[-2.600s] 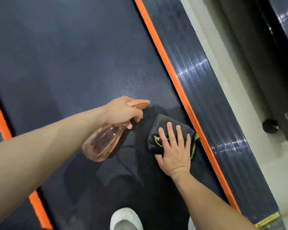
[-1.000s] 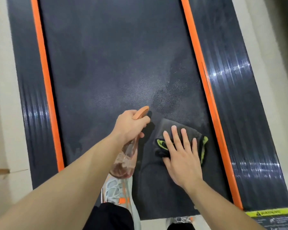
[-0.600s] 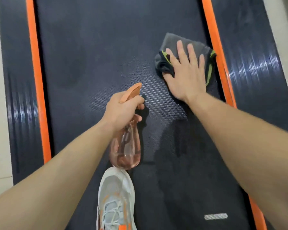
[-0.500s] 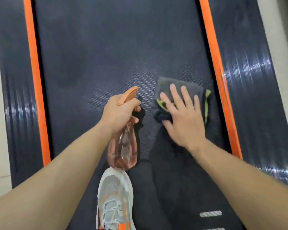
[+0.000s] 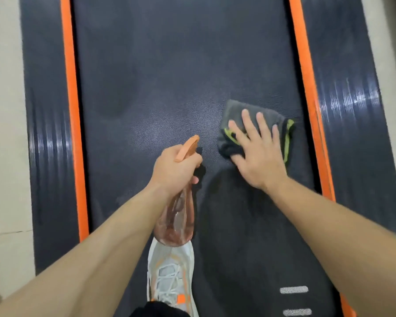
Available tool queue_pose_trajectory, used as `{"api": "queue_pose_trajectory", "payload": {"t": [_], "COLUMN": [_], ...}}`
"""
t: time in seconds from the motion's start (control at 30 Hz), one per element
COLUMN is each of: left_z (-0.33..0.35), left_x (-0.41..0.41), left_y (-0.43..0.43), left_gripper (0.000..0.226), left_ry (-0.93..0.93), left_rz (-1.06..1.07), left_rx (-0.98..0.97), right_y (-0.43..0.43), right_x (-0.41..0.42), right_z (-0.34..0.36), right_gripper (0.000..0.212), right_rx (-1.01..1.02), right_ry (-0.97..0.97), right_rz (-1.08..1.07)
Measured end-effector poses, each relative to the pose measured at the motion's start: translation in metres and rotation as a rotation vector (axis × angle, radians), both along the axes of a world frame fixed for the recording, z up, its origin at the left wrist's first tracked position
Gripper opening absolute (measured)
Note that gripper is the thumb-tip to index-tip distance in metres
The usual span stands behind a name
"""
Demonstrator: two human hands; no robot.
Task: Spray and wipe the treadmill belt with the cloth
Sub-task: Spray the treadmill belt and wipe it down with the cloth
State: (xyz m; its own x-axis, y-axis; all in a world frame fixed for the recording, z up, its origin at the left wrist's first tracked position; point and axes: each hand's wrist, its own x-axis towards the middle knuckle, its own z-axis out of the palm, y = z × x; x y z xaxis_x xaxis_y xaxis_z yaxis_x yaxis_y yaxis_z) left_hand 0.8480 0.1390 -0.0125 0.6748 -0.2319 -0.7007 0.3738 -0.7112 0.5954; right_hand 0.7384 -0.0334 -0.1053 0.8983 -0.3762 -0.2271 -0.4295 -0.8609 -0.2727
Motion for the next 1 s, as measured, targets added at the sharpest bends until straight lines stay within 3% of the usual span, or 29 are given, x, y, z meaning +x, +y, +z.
{"api": "queue_pose_trajectory", "payload": {"t": [0.07, 0.17, 0.3, 0.43, 0.73, 1.0], "left_z": [0.011, 0.03, 0.058, 0.058, 0.017, 0.008], "left_x": [-0.007, -0.024, -0.043, -0.051, -0.062, -0.066], "left_y": [0.003, 0.011, 0.02, 0.026, 0.031, 0.076], "left_gripper": [0.029, 0.016, 0.013, 0.009, 0.018, 0.03], "left_ry": [-0.002, -0.085, -0.177, -0.073, 0.061, 0.065], "left_rz": [0.017, -0.022, -0.092, -0.06, -0.076, 0.131], "left_rx": [0.004, 0.049, 0.088, 0.086, 0.112, 0.1], "right_y": [0.039, 0.08, 0.085, 0.073, 0.139, 0.157], "right_x": [-0.051, -0.092, -0.091, -0.089, -0.172, -0.166], "right_z": [0.003, 0.012, 0.023, 0.029, 0.022, 0.031], "right_gripper": [0.086, 0.085, 0.078, 0.074, 0.094, 0.087], "right_rx": [0.041, 0.111, 0.224, 0.26, 0.093, 0.109], "right_ry": [0.075, 0.181, 0.255, 0.299, 0.266, 0.298], "right_rz": [0.072, 0.017, -0.031, 0.035, -0.071, -0.107]}}
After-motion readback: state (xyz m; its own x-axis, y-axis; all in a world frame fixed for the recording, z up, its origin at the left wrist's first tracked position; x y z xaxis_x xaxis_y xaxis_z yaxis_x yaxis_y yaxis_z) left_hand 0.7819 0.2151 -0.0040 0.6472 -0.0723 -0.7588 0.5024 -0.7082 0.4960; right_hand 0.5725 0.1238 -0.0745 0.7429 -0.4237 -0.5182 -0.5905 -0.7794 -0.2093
